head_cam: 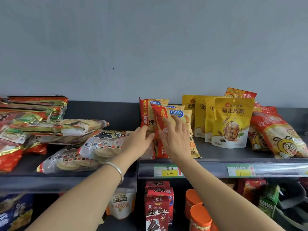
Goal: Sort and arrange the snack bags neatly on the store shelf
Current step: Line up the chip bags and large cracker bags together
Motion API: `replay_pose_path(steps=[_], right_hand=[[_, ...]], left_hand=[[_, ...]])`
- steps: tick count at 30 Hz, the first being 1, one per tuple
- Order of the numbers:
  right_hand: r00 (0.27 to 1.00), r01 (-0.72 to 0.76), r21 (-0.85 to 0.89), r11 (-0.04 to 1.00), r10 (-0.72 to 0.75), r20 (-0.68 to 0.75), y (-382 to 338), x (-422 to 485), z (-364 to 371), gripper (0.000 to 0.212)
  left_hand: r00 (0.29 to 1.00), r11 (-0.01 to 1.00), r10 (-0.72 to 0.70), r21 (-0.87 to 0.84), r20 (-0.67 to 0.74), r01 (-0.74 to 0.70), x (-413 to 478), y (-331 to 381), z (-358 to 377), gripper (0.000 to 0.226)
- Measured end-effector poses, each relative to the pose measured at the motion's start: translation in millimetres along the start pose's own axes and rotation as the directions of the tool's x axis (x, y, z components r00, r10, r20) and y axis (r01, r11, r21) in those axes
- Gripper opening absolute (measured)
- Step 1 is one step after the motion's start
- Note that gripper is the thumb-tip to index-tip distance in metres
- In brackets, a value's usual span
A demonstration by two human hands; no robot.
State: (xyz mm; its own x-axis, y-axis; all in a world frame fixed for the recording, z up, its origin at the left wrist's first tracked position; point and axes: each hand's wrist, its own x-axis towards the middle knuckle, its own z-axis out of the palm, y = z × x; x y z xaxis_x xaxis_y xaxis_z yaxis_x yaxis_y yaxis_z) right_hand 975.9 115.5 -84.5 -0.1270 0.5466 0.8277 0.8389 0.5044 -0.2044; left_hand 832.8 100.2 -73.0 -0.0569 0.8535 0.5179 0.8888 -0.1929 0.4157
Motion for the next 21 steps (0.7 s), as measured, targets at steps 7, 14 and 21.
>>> replay_pose_path(steps=[7, 14, 21], right_hand=[[0.916, 0.288, 0.1, 0.952, -0.305, 0.261, -60.0, 11.3, 33.8, 0.038], [0.769, 0.13, 0.017, 0.991, -0.112, 0.63, -116.2, 28.0, 67.5, 0.045], [0.661, 0.093, 0.035, 0.995, -0.088, 0.745, -154.9, 42.0, 81.2, 0.051]], left_hand=[[0.998, 0.951, 0.068, 0.302, -0.001, -0.065, -6.8, -55.7, -39.1, 0.025], [0.984, 0.908, 0.152, 0.406, -0.095, -0.101, -6.7, -129.7, -96.6, 0.023], [0.994, 0.89, 0.111, 0.447, -0.024, -0.088, -4.1, -192.3, -129.0, 0.051]])
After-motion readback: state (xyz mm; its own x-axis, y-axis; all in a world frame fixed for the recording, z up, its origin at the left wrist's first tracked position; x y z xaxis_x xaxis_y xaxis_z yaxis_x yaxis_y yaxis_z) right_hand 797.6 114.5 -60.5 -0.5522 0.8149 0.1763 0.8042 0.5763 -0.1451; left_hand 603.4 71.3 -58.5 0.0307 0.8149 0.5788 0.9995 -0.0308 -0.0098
